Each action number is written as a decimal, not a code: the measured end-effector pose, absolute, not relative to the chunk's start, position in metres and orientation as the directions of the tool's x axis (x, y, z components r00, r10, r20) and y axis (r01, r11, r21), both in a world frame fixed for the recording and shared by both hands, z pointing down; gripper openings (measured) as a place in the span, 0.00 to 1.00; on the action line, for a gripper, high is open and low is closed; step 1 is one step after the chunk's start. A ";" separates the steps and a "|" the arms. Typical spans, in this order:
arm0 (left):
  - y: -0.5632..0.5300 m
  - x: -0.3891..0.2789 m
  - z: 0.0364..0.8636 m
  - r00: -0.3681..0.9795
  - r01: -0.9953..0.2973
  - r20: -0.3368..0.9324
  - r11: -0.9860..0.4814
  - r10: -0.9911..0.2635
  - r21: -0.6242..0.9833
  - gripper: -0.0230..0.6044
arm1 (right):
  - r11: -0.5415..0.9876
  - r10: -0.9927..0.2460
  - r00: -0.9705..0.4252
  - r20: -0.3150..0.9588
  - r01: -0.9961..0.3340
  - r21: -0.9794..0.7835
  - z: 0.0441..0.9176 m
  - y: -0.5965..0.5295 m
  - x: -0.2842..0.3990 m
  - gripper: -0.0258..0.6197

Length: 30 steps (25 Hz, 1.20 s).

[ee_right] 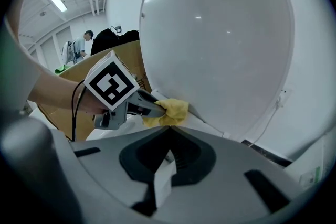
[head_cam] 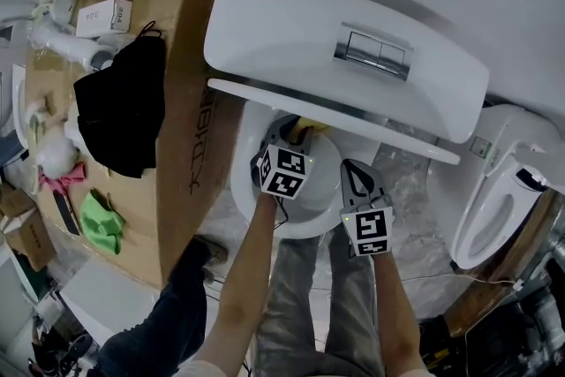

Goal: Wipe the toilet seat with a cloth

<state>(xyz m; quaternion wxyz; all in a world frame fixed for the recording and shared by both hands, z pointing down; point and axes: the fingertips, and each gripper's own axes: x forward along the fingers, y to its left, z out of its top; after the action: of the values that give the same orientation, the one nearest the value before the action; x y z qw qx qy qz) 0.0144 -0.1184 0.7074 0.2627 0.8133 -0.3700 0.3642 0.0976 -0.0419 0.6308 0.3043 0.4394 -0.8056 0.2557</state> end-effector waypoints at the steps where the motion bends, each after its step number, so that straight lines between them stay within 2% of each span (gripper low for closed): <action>1: -0.120 0.010 0.708 0.458 -0.796 0.787 -0.585 -0.414 0.155 0.20 | 0.487 -0.551 -0.431 0.714 -0.861 -0.144 0.630 -0.043 0.095 0.05; 20: -0.118 -0.076 0.712 0.348 -0.841 0.822 -0.537 -0.451 0.061 0.20 | 0.566 -0.514 -0.488 0.705 -0.811 -0.149 0.626 -0.044 0.053 0.05; 30: -0.092 -0.117 0.719 0.308 -0.879 0.837 -0.473 -0.452 0.068 0.20 | 0.609 -0.487 -0.517 0.704 -0.779 -0.150 0.623 -0.032 0.033 0.05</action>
<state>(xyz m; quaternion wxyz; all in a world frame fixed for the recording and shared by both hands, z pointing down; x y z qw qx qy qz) -0.1173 -0.0919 0.7189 0.2704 0.7620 -0.4366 0.3945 0.0328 -0.0315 0.6231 0.3154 0.3771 -0.8396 0.2310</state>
